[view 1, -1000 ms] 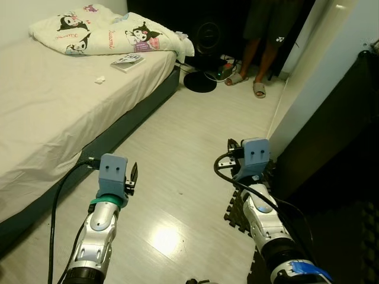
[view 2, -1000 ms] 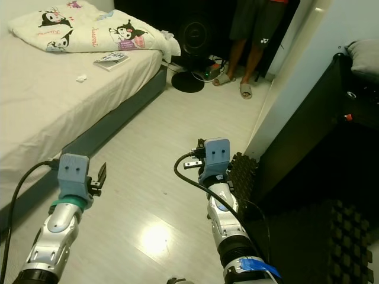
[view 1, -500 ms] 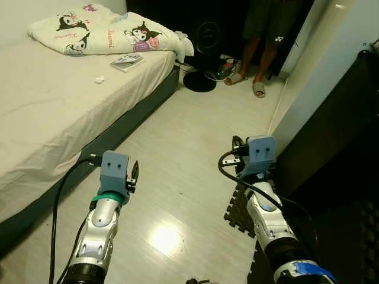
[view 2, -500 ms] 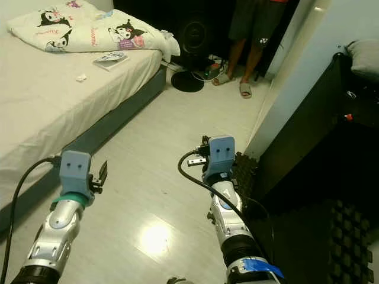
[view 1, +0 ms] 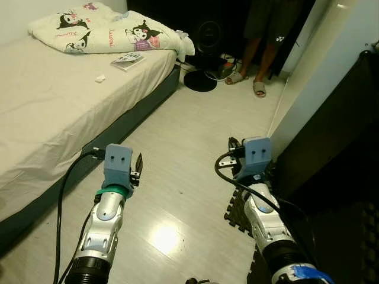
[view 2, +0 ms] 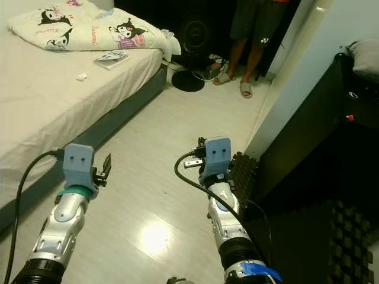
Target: Clean up the room
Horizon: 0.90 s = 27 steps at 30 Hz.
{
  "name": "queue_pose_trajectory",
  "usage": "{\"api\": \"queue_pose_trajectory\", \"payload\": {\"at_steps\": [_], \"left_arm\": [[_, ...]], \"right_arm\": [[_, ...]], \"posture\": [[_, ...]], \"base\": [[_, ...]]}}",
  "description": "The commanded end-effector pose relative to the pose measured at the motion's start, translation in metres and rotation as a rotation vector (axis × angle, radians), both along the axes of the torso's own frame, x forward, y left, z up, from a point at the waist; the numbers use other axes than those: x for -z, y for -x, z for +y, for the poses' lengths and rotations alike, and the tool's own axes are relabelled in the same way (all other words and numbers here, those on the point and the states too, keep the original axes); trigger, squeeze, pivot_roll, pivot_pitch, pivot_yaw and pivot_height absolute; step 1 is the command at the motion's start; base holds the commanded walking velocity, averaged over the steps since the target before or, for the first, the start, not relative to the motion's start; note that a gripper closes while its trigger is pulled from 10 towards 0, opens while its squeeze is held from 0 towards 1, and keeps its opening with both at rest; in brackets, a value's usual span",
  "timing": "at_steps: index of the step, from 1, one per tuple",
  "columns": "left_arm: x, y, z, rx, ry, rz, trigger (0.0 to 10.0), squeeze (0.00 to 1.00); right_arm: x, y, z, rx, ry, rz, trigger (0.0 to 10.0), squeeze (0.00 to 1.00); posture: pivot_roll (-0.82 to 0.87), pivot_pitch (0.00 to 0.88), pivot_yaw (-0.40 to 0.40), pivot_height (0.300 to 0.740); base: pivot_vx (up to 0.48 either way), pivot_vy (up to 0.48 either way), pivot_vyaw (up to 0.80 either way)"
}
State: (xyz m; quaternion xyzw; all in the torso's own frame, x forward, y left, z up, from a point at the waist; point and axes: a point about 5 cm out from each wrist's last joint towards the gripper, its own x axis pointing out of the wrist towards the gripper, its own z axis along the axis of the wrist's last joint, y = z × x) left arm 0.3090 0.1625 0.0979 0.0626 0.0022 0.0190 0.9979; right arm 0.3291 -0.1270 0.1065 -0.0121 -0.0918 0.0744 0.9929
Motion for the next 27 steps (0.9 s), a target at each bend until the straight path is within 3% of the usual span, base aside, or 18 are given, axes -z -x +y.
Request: {"api": "queue_pose_trajectory", "payload": {"at_steps": [1, 16, 27], "left_arm": [[0.003, 0.003, -0.002, 0.005, -0.004, 0.013, 10.0, 0.0], [0.009, 0.011, -0.021, 0.081, 0.029, 0.022, 10.0, 0.0], [0.011, 0.013, -0.021, 0.075, 0.012, 0.03, 10.0, 0.0]], "right_arm": [[0.003, 0.002, 0.0, 0.003, 0.001, 0.014, 10.0, 0.0], [0.007, 0.009, 0.004, -0.015, 0.009, 0.019, 10.0, 0.0], [0.007, 0.01, 0.003, -0.01, 0.013, 0.02, 10.0, 0.0]], "posture": [[0.0, 0.055, -0.02, 0.74], [-0.02, 0.01, -0.013, 0.74], [-0.02, 0.014, -0.016, 0.74]], "base": [[0.0, 0.0, 0.0], [0.0, 0.0, 0.0], [0.0, 0.0, 0.0]]}}
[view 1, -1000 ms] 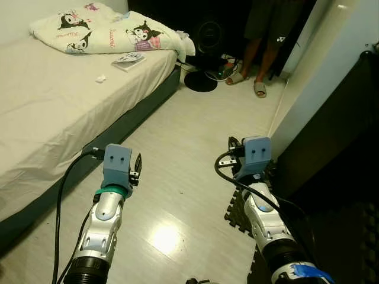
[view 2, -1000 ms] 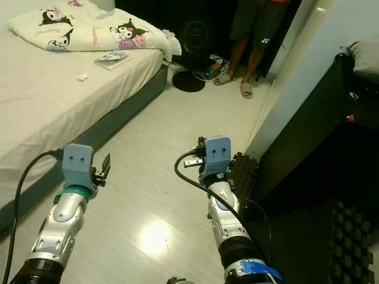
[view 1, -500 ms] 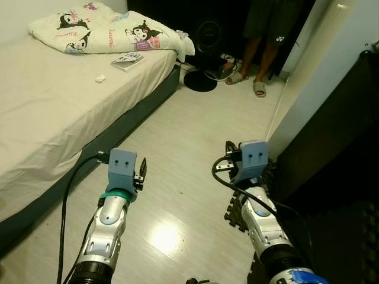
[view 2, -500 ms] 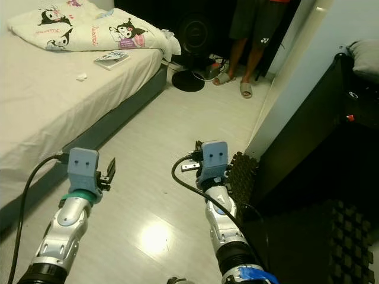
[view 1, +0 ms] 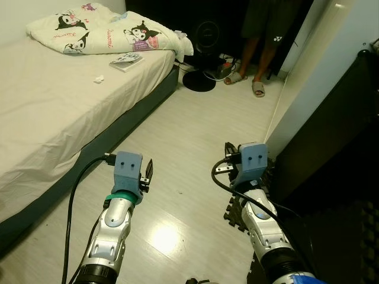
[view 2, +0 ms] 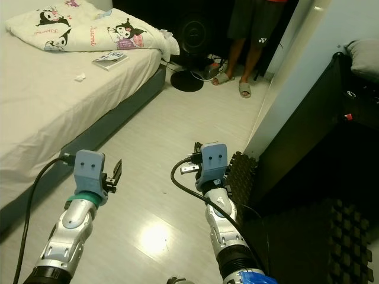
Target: Clean up the room
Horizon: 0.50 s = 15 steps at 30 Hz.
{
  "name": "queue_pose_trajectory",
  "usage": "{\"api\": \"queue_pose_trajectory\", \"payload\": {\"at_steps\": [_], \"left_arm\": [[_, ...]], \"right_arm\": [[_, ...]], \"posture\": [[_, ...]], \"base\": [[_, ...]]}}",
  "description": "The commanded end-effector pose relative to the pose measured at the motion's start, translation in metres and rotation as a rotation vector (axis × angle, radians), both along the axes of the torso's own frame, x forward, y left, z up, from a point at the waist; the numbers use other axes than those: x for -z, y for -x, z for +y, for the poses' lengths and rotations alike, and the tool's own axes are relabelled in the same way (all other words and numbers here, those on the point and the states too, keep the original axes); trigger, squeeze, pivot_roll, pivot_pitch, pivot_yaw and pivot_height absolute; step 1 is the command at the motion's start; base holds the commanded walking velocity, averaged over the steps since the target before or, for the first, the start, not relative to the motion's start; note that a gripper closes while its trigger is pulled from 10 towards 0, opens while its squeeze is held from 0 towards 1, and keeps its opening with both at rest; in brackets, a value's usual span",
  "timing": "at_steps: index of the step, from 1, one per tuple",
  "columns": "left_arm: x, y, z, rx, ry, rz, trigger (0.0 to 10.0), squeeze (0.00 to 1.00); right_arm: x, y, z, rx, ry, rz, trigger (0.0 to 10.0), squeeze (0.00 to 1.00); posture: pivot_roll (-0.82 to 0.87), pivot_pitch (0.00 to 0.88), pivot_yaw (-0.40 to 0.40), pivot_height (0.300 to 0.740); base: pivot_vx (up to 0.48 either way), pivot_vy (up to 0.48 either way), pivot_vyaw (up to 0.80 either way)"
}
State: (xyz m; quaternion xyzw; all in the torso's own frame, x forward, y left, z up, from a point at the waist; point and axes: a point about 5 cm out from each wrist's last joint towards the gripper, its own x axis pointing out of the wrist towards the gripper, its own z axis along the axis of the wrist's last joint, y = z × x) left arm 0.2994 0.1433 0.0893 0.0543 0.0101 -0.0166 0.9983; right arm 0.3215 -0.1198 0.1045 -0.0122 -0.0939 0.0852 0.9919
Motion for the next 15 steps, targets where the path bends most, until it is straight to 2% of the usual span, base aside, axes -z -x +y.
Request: {"api": "queue_pose_trajectory", "payload": {"at_steps": [1, 15], "left_arm": [[0.0026, 0.0035, -0.0017, 0.004, -0.007, 0.009, 10.0, 0.0], [0.0015, 0.0049, -0.0009, 0.004, -0.012, -0.001, 10.0, 0.0]], "right_arm": [[0.0056, 0.0029, -0.0039, 0.011, 0.011, 0.025, 10.0, 0.0], [0.007, 0.0049, 0.0005, -0.003, 0.008, 0.033, 10.0, 0.0]], "posture": [[-0.02, 0.016, -0.017, 0.74], [-0.02, 0.022, -0.017, 0.74]], "base": [[0.0, 0.0, 0.0], [0.0, 0.0, 0.0]]}}
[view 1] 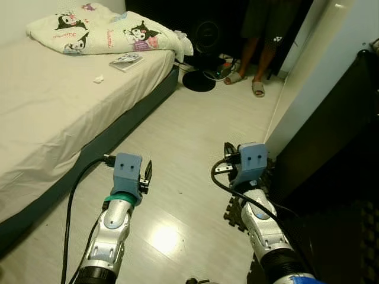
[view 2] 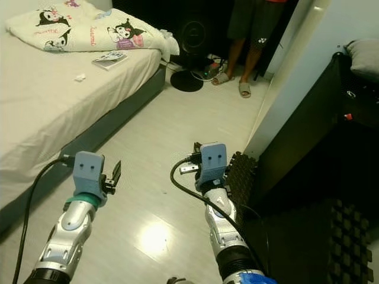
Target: Clean up the room
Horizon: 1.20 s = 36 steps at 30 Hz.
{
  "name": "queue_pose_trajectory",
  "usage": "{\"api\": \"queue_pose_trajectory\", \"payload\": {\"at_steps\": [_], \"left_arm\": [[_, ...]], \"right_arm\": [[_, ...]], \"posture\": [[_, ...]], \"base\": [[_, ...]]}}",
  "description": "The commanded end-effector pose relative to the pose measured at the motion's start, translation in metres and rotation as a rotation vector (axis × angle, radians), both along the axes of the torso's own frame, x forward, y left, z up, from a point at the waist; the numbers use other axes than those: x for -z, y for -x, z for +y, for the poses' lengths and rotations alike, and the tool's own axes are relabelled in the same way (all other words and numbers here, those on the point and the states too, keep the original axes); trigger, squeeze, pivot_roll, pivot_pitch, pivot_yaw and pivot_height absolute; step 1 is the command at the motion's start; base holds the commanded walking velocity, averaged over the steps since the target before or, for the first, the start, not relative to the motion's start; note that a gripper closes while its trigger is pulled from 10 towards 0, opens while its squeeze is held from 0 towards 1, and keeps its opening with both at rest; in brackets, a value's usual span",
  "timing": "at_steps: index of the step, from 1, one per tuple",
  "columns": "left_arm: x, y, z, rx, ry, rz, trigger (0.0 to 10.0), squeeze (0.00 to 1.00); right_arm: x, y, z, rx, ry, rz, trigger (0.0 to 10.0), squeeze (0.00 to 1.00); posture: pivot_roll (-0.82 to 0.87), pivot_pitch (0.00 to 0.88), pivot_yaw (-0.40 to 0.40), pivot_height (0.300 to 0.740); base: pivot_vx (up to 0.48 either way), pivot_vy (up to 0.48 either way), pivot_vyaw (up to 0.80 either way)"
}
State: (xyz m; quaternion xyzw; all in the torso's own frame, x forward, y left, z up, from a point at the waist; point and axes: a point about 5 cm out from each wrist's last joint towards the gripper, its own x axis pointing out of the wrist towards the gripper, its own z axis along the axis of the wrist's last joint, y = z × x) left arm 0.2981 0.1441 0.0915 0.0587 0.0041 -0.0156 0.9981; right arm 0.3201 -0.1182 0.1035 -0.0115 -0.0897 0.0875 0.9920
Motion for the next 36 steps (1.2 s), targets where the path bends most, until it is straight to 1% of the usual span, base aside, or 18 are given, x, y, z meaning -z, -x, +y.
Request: {"api": "queue_pose_trajectory", "payload": {"at_steps": [1, 15, 36], "left_arm": [[0.0037, 0.0036, -0.0017, 0.005, -0.004, 0.011, 10.0, 0.0], [0.0024, 0.002, -0.0046, 0.014, 0.0, 0.007, 10.0, 0.0], [0.0015, 0.0004, -0.0082, 0.035, 0.0, 0.007, 10.0, 0.0]], "right_arm": [[0.006, 0.0035, -0.0011, 0.002, 0.009, 0.024, 10.0, 0.0], [0.0062, 0.0037, -0.0047, 0.01, 0.014, 0.028, 10.0, 0.0], [0.0075, 0.0061, -0.0058, 0.019, 0.014, 0.03, 10.0, 0.0]], "posture": [[-0.02, 0.022, -0.017, 0.74], [-0.02, 0.023, -0.016, 0.74], [-0.03, 0.024, -0.006, 0.74]], "base": [[0.0, 0.0, 0.0], [0.287, 0.0, 0.0], [0.318, 0.0, 0.0]]}}
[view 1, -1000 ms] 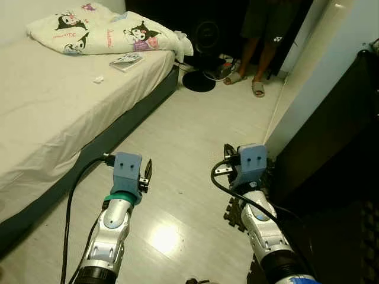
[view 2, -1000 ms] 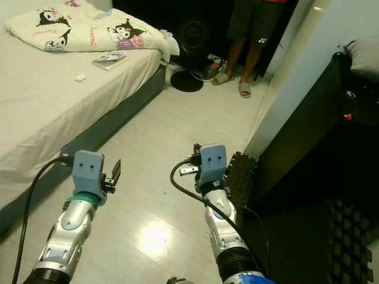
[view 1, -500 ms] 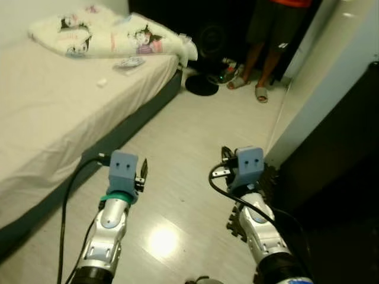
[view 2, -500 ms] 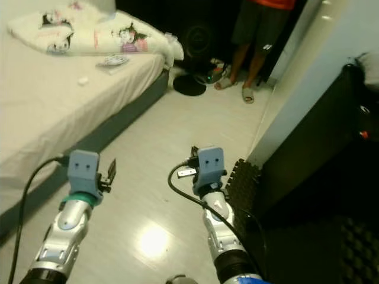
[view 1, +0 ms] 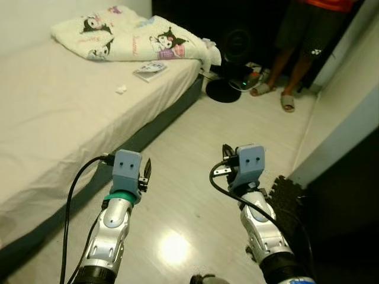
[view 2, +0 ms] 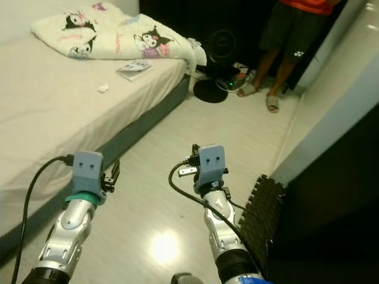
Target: Clean up the room
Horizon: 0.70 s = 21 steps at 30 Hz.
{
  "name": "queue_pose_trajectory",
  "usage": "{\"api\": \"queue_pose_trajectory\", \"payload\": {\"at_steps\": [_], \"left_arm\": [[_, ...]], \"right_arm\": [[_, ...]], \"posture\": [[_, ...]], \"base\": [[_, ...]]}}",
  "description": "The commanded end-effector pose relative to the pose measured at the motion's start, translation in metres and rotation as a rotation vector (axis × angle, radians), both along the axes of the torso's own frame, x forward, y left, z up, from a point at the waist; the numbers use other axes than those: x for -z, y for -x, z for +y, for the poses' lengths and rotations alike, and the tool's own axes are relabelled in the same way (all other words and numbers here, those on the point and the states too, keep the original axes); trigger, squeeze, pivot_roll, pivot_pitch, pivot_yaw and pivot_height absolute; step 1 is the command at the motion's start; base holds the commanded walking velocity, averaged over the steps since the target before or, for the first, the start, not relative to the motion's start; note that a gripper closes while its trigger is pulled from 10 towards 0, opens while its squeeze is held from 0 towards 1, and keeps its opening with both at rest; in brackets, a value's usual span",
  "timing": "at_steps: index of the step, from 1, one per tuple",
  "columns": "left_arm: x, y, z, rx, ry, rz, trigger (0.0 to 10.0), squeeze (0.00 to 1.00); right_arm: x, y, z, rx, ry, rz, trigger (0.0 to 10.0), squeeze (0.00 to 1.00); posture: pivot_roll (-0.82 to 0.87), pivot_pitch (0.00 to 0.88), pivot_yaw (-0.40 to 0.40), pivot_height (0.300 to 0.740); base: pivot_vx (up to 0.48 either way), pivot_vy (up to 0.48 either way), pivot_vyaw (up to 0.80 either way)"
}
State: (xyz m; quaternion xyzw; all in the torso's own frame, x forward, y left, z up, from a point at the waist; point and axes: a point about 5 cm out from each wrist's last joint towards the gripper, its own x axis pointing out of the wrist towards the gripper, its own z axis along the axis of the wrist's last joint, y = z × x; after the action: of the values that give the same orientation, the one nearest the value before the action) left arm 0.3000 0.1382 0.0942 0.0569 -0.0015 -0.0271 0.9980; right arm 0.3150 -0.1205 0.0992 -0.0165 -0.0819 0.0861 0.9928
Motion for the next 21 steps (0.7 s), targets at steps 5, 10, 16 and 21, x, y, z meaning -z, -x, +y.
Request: {"api": "queue_pose_trajectory", "payload": {"at_steps": [5, 10, 16, 21], "left_arm": [[0.0039, 0.0013, -0.0029, 0.016, -0.005, 0.016, 10.0, 0.0], [0.0041, 0.0012, -0.0031, 0.017, -0.004, 0.016, 10.0, 0.0], [0.0037, 0.0011, -0.004, 0.02, -0.002, 0.014, 10.0, 0.0], [0.0035, 0.0011, -0.0044, 0.022, -0.002, 0.013, 10.0, 0.0]], "right_arm": [[0.0028, 0.0008, -0.0039, 0.019, 0.003, 0.015, 10.0, 0.0], [0.0026, 0.0011, -0.0039, 0.019, 0.005, 0.014, 10.0, 0.0], [0.0024, 0.0009, -0.0042, 0.019, 0.008, 0.014, 10.0, 0.0], [0.0023, 0.001, -0.0041, 0.019, 0.008, 0.014, 10.0, 0.0]], "posture": [[-0.03, 0.024, -0.004, 0.74], [-0.03, 0.024, -0.005, 0.74], [-0.04, 0.024, -0.006, 0.74], [-0.03, 0.025, -0.006, 0.74]], "base": [[0.3, 0.0, 0.0], [0.299, 0.0, 0.0], [0.3, 0.0, 0.0], [0.3, 0.0, 0.0]]}}
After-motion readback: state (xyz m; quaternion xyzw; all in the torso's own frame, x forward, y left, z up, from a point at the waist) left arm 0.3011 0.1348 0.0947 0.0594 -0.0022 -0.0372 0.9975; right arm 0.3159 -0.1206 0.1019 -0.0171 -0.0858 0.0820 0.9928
